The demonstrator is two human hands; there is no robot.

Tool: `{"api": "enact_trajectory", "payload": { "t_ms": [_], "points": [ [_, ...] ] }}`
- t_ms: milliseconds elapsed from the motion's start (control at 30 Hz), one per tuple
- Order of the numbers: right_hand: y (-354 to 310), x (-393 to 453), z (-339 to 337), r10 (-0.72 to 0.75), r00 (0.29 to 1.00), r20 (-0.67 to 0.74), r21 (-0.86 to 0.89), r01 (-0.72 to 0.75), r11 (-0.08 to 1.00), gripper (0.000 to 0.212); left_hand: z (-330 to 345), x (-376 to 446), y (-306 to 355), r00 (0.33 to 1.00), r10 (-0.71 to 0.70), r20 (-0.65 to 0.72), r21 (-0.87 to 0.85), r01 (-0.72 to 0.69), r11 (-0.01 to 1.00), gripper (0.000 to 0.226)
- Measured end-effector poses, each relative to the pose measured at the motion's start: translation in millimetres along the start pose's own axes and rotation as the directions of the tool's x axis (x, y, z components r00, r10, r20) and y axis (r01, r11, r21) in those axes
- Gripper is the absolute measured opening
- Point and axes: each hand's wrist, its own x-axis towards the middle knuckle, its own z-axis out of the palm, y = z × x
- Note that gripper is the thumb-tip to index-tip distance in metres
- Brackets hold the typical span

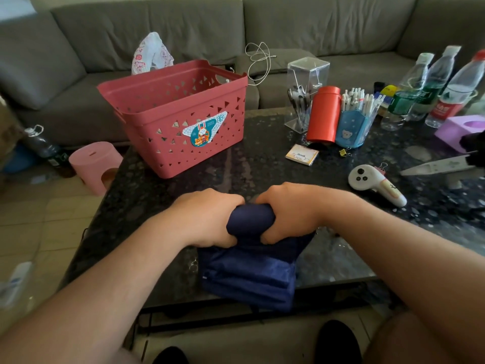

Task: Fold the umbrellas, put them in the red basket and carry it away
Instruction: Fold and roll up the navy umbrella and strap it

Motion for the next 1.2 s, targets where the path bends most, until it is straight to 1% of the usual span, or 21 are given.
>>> {"api": "enact_trajectory", "payload": {
  "t_ms": [67,100,133,167,233,300,333,400,433,500,567,700,767,800,867,967,1000,1033,1100,1133,1200],
  "points": [
    [6.1,-0.6,-0.9,-0.011,0.996,0.088,0.162,-0.003,0.987,0.042,-0.9,-1.2,2.0,0.999,0.045,-0.008,0.027,-0.045,0.999,0.044],
    [7.7,-0.8,-0.1,-0.018,0.994,0.105,0.189,-0.002,0.982,0.043,0.1,-1.6,1.2,0.998,0.061,-0.001,0.023,-0.061,0.998,0.044],
    [7.7,-0.7,1.0,-0.022,0.995,0.100,0.180,0.004,0.984,0.044,1.2,-2.0,0.2,0.998,0.067,0.012,-0.006,-0.067,0.998,0.044],
    [6.3,-0.4,2.4,-0.022,0.997,0.080,0.138,0.011,0.990,0.046,2.5,-2.4,-1.6,0.998,0.062,0.032,-0.054,-0.060,0.997,0.045],
    [0.6,0.7,6.9,-0.017,1.000,-0.012,-0.050,0.016,0.999,0.053,4.4,-3.0,-7.2,0.997,0.037,0.066,-0.153,-0.027,0.988,0.048],
    [-6.7,2.0,15.4,-0.023,0.987,-0.160,-0.271,-0.021,0.962,0.061,4.6,-3.3,-13.3,0.998,0.020,0.062,-0.228,-0.005,0.974,0.052],
    [-9.9,3.2,20.0,-0.057,0.970,-0.237,-0.337,-0.028,0.941,0.062,4.3,-3.7,-16.0,0.998,0.019,0.053,-0.282,-0.004,0.959,0.053],
    [-14.3,5.0,24.8,-0.144,0.926,-0.350,-0.387,-0.002,0.922,0.063,2.0,-5.2,-20.1,0.999,0.028,0.040,-0.416,-0.009,0.909,0.047],
    [-14.7,5.6,25.1,-0.172,0.909,-0.381,-0.395,0.008,0.919,0.064,0.6,-6.2,-21.4,0.999,0.027,0.038,-0.469,-0.006,0.883,0.042],
    [-15.1,5.5,23.9,-0.188,0.891,-0.413,-0.389,0.014,0.921,0.067,-1.4,-8.1,-23.2,0.999,0.014,0.048,-0.518,0.012,0.855,0.034],
    [-16.1,4.3,24.1,-0.197,0.883,-0.427,-0.395,0.014,0.918,0.066,-1.7,-9.5,-23.9,0.998,-0.006,0.065,-0.519,0.039,0.854,0.032],
    [-20.2,-0.1,29.6,-0.197,0.876,-0.441,-0.450,-0.025,0.892,0.064,-1.0,-11.5,-20.1,0.998,-0.026,0.050,-0.401,0.044,0.915,0.043],
    [-23.2,-2.1,28.6,-0.163,0.878,-0.451,-0.406,-0.039,0.913,0.051,-2.4,-12.8,-18.8,0.999,-0.033,0.039,-0.367,0.045,0.929,0.046],
    [-25.4,-2.9,27.5,-0.138,0.886,-0.442,-0.375,-0.042,0.926,0.043,-3.5,-13.1,-18.0,0.999,-0.039,0.038,-0.327,0.049,0.944,0.047],
    [-30.1,-3.8,24.4,-0.081,0.918,-0.387,-0.333,-0.058,0.941,0.032,-4.9,-13.3,-16.2,0.998,-0.057,0.026,-0.188,0.061,0.980,0.047],
    [-30.6,-4.4,15.7,-0.017,0.961,-0.274,-0.266,-0.059,0.962,0.030,-3.8,-14.0,-12.1,0.997,-0.064,-0.043,-0.017,0.064,0.998,0.041],
    [-28.1,-4.4,12.0,0.010,0.978,-0.207,-0.184,-0.050,0.982,0.030,-2.3,-13.5,-11.0,0.995,-0.051,-0.088,0.018,0.053,0.998,0.038],
    [-23.6,-4.7,7.5,0.039,0.992,-0.117,-0.048,-0.045,0.998,0.029,-0.7,-12.2,-9.5,0.990,-0.033,-0.136,0.050,0.040,0.998,0.036],
    [-14.3,-4.7,0.1,0.048,0.997,0.065,0.216,-0.060,0.974,0.030,1.3,-10.8,-6.5,0.982,-0.014,-0.187,0.073,0.028,0.997,0.033],
    [-10.4,-5.4,-2.0,0.036,0.992,0.125,0.274,-0.069,0.959,0.031,2.0,-10.5,-4.7,0.984,-0.018,-0.178,0.058,0.029,0.998,0.033],
    [-6.1,-5.9,-1.0,0.017,0.987,0.162,0.240,-0.056,0.969,0.033,5.0,-9.6,-2.1,0.989,-0.028,-0.142,0.021,0.031,0.999,0.032]
  ]
}}
